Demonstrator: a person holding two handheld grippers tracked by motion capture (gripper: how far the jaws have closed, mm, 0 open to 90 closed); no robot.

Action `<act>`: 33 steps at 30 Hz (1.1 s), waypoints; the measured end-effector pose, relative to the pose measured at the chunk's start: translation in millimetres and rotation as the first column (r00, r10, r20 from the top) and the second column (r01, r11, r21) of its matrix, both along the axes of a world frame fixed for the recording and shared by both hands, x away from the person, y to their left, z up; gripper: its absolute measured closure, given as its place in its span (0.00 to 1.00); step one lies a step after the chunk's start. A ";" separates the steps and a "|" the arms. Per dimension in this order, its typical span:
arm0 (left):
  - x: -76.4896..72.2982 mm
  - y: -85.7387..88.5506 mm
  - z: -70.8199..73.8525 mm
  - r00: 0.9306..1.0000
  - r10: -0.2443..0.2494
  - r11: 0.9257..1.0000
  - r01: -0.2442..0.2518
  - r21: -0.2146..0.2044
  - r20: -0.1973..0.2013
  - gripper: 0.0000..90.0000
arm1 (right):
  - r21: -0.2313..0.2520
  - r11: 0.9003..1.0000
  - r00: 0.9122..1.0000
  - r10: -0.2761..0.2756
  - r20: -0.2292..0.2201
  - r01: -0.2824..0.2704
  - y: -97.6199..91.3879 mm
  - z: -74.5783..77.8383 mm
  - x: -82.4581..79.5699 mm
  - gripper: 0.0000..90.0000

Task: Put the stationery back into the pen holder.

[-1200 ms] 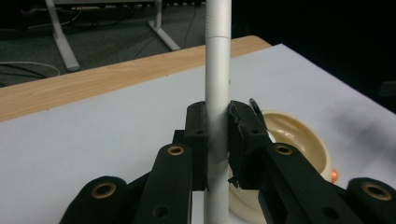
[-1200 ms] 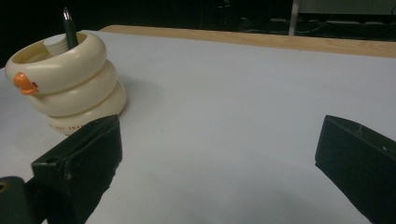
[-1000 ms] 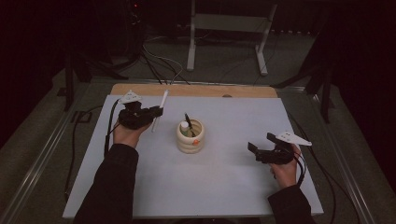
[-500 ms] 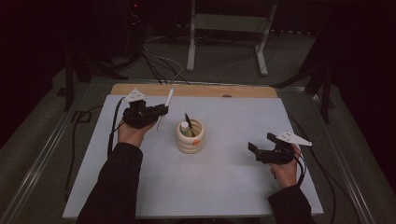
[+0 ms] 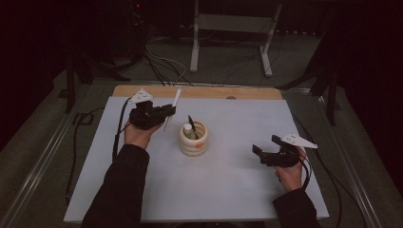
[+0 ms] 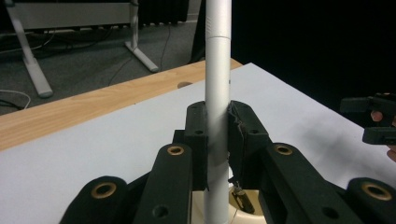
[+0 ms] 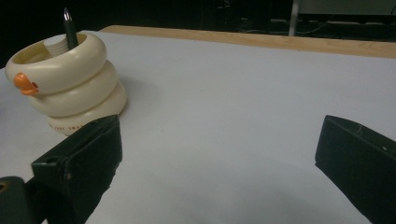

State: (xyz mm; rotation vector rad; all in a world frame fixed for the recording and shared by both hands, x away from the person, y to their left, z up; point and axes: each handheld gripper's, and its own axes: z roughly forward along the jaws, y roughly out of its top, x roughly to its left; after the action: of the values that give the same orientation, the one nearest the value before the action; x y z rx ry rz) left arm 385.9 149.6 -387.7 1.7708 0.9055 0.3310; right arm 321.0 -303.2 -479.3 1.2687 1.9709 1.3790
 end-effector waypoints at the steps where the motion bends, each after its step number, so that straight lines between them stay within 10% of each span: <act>1: 0.1 -1.1 0.2 1.000 -0.003 1.000 0.003 0.002 0.003 0.88 | 0.001 1.000 1.000 0.000 -0.001 0.000 0.0 0.0 0.0 0.01; 33: 1.9 -23.4 -0.3 0.999 -0.020 0.999 0.021 -0.034 0.033 0.88 | 0.002 1.000 1.000 0.000 0.003 0.000 -0.9 -0.1 0.1 0.01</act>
State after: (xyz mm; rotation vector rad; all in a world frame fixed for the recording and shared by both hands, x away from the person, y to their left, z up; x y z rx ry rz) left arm 387.8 126.2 -388.0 1.7370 0.8644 0.3286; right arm 321.1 -304.0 -479.5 1.2661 1.9680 1.3826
